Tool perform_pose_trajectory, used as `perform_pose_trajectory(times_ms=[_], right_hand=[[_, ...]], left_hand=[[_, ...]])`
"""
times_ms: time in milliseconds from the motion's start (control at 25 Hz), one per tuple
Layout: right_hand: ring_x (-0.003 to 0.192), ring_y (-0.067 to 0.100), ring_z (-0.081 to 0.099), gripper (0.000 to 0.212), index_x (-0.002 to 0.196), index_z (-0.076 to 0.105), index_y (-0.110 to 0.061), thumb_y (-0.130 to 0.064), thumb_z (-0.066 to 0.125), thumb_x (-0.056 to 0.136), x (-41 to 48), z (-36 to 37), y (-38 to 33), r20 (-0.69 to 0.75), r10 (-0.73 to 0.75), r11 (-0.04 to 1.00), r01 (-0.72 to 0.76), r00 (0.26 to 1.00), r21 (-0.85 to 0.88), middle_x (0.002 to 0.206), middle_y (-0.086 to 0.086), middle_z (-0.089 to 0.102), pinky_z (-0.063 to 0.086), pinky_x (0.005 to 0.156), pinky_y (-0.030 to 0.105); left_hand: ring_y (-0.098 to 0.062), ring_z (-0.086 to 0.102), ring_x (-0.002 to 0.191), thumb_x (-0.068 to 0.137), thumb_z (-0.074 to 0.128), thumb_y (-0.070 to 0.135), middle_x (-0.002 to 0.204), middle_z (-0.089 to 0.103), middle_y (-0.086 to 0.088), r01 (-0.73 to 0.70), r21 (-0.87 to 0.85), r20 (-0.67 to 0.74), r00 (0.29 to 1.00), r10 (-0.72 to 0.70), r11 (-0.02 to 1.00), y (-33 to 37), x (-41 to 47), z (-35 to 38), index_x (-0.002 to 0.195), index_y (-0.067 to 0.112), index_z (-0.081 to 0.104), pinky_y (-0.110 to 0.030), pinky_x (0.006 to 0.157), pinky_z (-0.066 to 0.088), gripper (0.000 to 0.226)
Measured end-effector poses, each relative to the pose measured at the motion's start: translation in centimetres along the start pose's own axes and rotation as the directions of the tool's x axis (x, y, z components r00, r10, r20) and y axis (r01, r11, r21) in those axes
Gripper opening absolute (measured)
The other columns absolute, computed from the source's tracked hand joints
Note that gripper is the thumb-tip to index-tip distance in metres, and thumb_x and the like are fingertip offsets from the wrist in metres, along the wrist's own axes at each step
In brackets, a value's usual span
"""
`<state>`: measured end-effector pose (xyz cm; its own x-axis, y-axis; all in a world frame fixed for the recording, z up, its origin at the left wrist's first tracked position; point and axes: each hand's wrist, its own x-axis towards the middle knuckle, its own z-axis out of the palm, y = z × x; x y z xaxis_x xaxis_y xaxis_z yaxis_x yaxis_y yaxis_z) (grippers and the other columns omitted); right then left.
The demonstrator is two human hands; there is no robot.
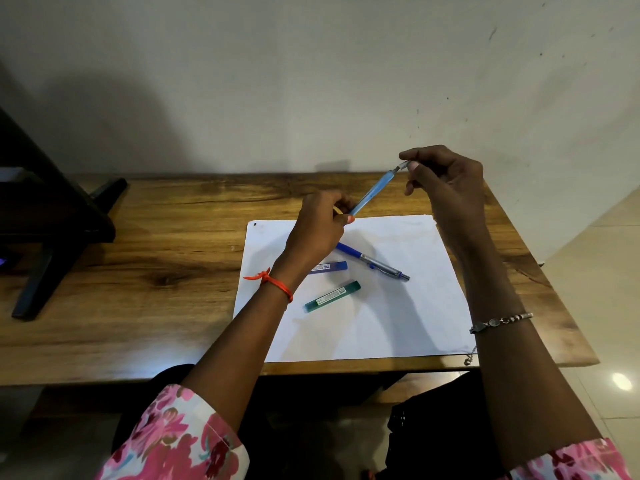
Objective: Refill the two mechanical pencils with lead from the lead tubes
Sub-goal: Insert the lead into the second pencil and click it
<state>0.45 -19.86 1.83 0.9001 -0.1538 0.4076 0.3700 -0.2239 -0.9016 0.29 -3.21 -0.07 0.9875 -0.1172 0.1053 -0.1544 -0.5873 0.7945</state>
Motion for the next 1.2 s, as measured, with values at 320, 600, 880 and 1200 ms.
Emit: perform_pose_trajectory(times_ms=[320,600,880,1200], right_hand=[[0.061,0.016,0.056,0.019,0.098,0.067,-0.013,-0.004,0.054,0.087,0.0,0.1,0.0,0.013,-0.071,0.991,0.072,0.997,-0.112,0.095,0.009,0.063,0.049,0.06,0.02],[0.065,0.008,0.056,0.021,0.099,0.066,-0.016,-0.003,0.053,0.088,0.1,0.2,0.3,0.074,-0.083,0.982,0.094,0.994,-0.164,0.094,0.006,0.06,0.049,0.058,0.017],[0.062,0.021,0.057,0.02,0.103,0.067,-0.01,-0.003,0.054,0.089,0.1,0.1,0.6,0.064,-0.065,0.996,0.069,0.996,-0.058,0.089,0.008,0.061,0.053,0.063,0.028],[0.075,0.012,0.06,0.022,0.11,0.062,-0.016,-0.019,0.044,0.097,-0.2,1.9,-0.5,0.122,0.253,0.878,-0.28,0.96,0.389,0.084,0.003,0.057,0.053,0.067,0.026]], left_hand=[[-0.011,0.052,0.081,0.084,0.061,0.006,0.103,0.065,-0.011,-0.01,0.007,0.004,1.0,0.009,1.0,0.0,0.0,0.0,0.104,0.003,0.065,-0.005,0.059,0.034,0.02],[-0.012,0.052,0.08,0.084,0.061,0.006,0.102,0.066,-0.013,-0.022,0.001,0.002,1.0,0.022,1.0,0.0,0.0,0.0,0.103,0.003,0.065,-0.005,0.058,0.035,0.019],[-0.012,0.053,0.085,0.085,0.06,0.006,0.1,0.065,-0.009,-0.062,-0.016,-0.011,0.998,0.062,0.998,0.1,-0.1,-0.1,0.102,0.004,0.065,-0.006,0.062,0.037,0.018],[-0.015,0.058,0.079,0.082,0.063,0.006,0.087,0.062,-0.003,-0.048,-0.252,0.0,0.999,0.05,0.966,1.4,-0.2,0.4,0.099,0.002,0.065,-0.021,0.068,0.05,0.018]])
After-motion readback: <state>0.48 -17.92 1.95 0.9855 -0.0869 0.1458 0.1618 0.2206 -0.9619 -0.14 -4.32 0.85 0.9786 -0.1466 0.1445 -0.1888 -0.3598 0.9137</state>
